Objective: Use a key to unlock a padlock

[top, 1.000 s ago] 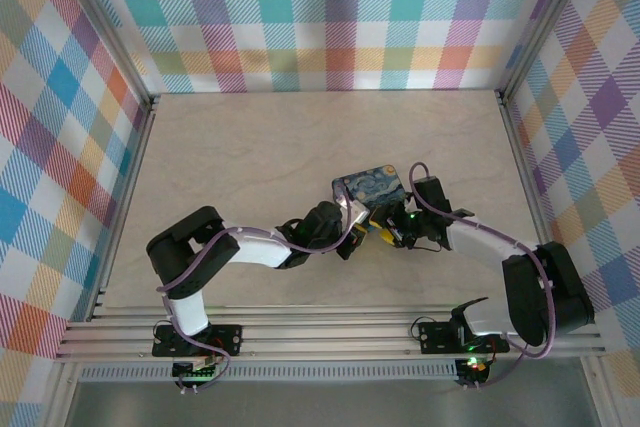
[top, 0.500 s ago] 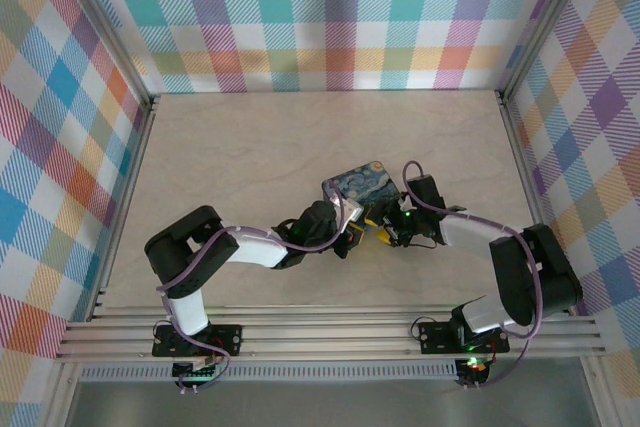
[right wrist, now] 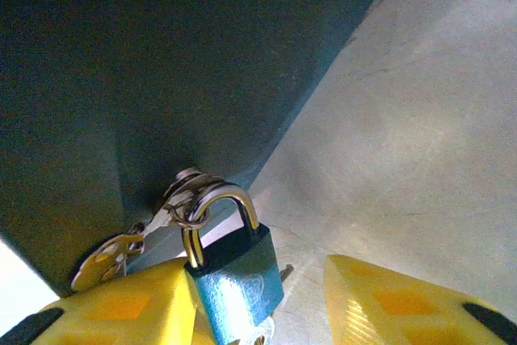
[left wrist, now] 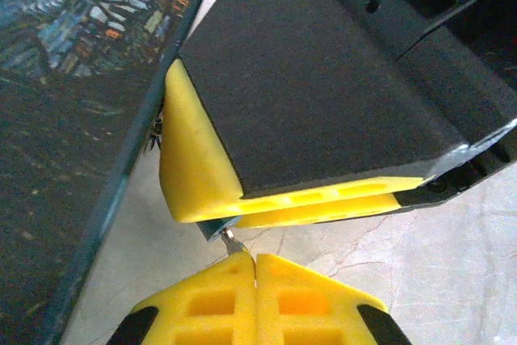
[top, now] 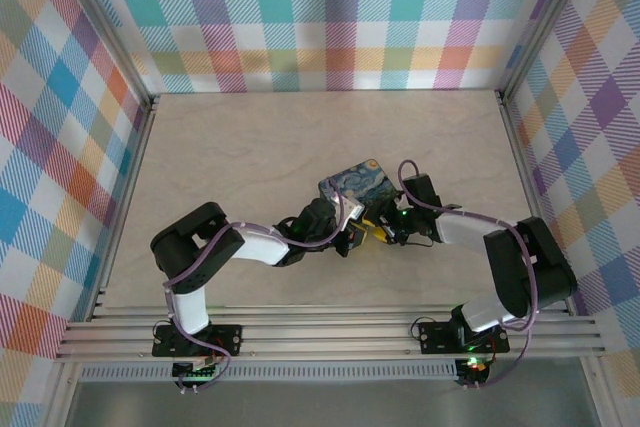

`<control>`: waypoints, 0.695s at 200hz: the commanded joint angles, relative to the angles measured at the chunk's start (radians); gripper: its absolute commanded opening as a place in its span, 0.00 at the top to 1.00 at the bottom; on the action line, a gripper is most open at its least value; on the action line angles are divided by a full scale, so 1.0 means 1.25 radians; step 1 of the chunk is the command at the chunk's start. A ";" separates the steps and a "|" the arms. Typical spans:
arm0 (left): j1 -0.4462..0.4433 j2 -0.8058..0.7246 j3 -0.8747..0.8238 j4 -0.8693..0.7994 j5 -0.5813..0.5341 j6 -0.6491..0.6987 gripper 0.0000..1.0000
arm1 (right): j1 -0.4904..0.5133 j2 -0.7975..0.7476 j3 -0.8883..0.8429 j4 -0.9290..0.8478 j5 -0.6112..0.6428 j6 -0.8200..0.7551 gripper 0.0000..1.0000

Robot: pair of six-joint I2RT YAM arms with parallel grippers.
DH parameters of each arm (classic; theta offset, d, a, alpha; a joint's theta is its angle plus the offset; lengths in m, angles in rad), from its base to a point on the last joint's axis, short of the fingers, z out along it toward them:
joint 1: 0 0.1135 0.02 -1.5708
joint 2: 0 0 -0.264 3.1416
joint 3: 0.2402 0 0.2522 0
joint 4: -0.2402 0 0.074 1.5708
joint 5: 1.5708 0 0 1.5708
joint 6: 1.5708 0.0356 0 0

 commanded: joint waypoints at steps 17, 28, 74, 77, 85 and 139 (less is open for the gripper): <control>0.009 -0.009 0.008 0.041 0.038 -0.006 1.00 | 0.009 0.021 0.011 0.019 0.002 -0.017 0.71; 0.009 -0.018 0.006 0.028 0.027 0.005 1.00 | 0.009 0.022 0.015 0.014 0.002 -0.012 0.77; -0.003 -0.051 0.008 -0.051 -0.071 0.094 1.00 | 0.014 0.008 0.055 -0.051 0.001 0.016 1.00; -0.003 -0.053 0.009 -0.053 -0.077 0.098 1.00 | 0.014 0.006 0.058 -0.058 0.002 0.016 1.00; -0.003 -0.059 0.008 -0.059 -0.090 0.105 1.00 | 0.015 0.000 0.067 -0.076 0.009 0.015 1.00; 0.005 -0.116 -0.019 -0.095 -0.143 0.070 0.92 | 0.017 0.001 0.096 -0.147 0.025 0.010 1.00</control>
